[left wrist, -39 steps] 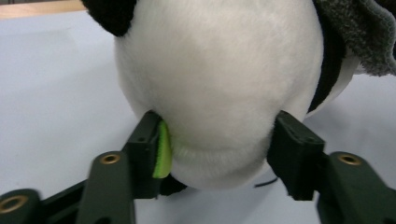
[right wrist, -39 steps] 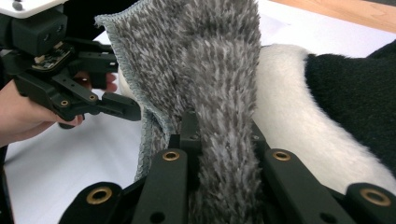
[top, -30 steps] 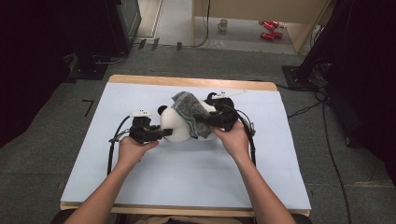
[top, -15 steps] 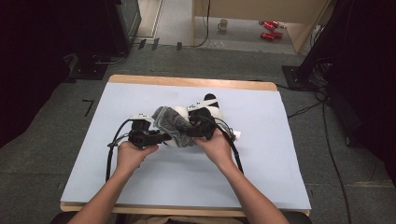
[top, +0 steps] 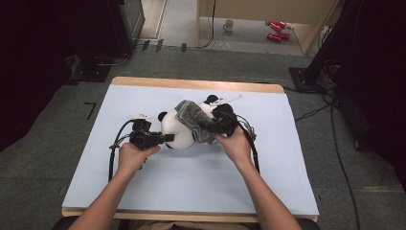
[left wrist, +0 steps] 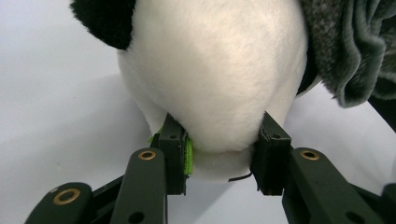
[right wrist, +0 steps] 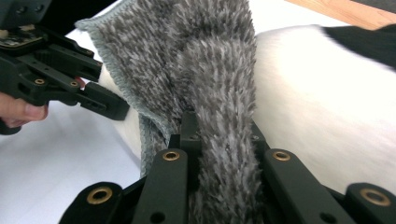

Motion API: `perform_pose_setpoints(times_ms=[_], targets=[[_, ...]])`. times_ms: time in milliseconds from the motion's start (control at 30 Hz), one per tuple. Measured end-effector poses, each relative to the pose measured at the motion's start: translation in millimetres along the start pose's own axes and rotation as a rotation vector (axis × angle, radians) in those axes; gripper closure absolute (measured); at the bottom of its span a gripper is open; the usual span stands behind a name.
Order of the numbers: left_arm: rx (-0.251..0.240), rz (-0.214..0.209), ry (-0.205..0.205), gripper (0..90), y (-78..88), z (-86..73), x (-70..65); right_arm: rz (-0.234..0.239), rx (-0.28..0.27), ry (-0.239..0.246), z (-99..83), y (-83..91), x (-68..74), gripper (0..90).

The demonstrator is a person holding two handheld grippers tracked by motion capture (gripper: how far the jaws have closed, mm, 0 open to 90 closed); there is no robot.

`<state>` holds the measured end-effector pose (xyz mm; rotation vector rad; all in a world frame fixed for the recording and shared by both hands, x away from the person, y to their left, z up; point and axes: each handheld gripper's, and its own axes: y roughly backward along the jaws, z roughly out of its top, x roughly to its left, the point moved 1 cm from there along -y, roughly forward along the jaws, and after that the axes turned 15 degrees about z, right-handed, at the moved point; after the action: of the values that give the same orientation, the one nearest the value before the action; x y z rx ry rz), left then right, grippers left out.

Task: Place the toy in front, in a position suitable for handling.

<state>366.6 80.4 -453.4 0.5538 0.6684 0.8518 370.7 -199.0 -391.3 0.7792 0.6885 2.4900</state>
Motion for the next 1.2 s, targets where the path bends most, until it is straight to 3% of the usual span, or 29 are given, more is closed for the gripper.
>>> perform_pose_setpoints(times_ms=[100,733,900,1033,1100,1200], targets=[[0.001,0.000,-0.013,62.7,-0.3,1.1,-0.1,0.011,-0.013,-0.025,-1.5,8.3,-7.4,78.4],[0.018,-0.012,0.003,62.6,-1.9,6.2,7.3,-0.051,-0.092,-0.132,-13.9,47.9,-42.5,78.4],[0.026,-0.003,0.009,62.6,-2.3,5.8,8.8,-0.134,-0.091,-0.163,-21.8,57.5,-56.6,78.6],[0.031,-0.001,0.009,62.6,-2.7,5.9,10.0,-0.162,-0.104,-0.214,-30.9,66.4,-70.6,78.7],[0.029,-0.003,0.014,62.5,-3.0,6.0,10.1,-0.155,-0.136,-0.224,-29.9,73.7,-69.9,78.7],[0.025,-0.004,0.012,62.5,-3.4,6.3,9.8,-0.128,-0.189,-0.197,-20.8,84.6,-59.3,78.7]])
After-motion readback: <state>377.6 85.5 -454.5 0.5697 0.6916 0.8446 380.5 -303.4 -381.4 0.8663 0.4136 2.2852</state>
